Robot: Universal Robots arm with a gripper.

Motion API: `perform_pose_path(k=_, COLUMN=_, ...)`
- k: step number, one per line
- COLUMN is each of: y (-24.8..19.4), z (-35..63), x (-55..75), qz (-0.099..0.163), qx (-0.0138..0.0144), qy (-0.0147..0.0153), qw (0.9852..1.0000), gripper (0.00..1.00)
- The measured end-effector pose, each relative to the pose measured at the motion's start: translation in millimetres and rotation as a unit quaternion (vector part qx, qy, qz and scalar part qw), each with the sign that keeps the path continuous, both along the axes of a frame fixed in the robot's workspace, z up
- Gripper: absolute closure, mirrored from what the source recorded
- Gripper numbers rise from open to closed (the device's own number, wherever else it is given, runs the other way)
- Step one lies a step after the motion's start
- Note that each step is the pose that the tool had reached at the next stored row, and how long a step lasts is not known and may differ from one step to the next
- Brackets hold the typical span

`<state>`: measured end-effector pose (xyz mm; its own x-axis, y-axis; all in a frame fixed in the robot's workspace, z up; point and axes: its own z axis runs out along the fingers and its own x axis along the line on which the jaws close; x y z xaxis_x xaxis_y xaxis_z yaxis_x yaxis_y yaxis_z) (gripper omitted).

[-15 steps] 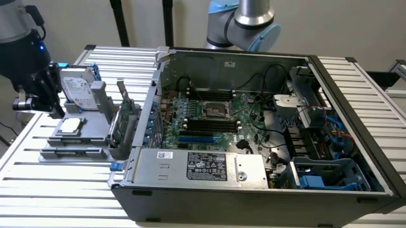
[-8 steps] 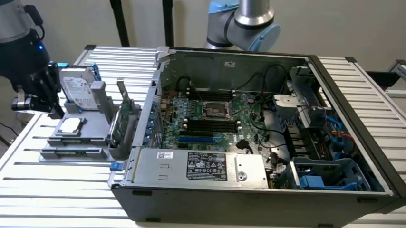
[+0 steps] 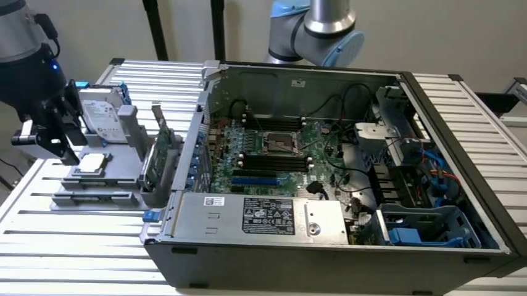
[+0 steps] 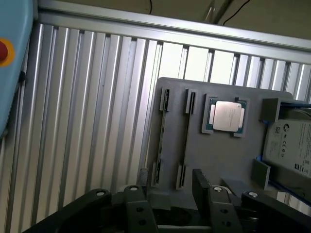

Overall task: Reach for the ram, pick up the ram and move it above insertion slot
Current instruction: 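Pick up the ram and move it above insertion slot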

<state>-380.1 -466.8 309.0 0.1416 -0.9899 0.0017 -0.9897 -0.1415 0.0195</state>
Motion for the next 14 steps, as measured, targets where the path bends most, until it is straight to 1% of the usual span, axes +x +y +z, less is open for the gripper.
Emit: perform_pose_path(k=14, y=0.0, z=-25.5, x=-2.7, qz=-0.001, qx=0.0000, qy=0.0000, qw=1.0000, gripper=0.52)
